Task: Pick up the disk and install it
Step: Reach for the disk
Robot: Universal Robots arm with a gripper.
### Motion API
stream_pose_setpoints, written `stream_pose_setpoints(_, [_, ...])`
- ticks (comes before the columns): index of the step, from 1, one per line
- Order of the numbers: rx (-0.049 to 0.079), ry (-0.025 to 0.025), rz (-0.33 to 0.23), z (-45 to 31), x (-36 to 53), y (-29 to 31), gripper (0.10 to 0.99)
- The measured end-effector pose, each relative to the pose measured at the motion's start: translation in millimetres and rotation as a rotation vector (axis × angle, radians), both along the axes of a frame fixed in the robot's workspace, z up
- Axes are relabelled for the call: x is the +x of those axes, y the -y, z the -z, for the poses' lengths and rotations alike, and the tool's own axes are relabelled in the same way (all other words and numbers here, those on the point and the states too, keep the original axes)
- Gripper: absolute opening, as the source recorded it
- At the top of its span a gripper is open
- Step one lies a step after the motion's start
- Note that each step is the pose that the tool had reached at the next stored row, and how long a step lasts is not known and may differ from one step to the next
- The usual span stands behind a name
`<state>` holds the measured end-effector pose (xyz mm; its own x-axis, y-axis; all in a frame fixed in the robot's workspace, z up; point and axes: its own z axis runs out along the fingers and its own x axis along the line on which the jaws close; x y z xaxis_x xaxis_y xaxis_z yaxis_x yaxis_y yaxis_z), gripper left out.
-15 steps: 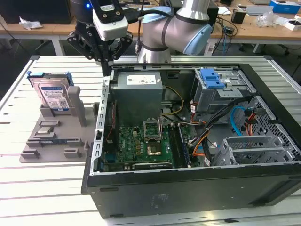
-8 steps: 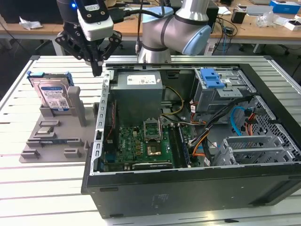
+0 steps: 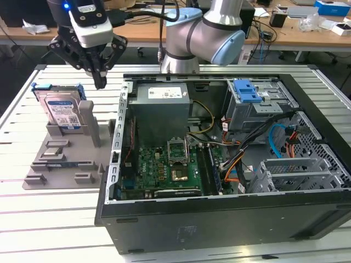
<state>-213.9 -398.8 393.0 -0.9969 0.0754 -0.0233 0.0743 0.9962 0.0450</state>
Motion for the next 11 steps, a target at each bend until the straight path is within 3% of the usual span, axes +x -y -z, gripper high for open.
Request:
stream_pose_setpoints(4, [0.0,0.0,0.0,0.4,-16.4,0.0,0.106])
stream_pose_setpoints(11, [0.0,0.0,0.0,0.9,-28.2,0.0,0.106])
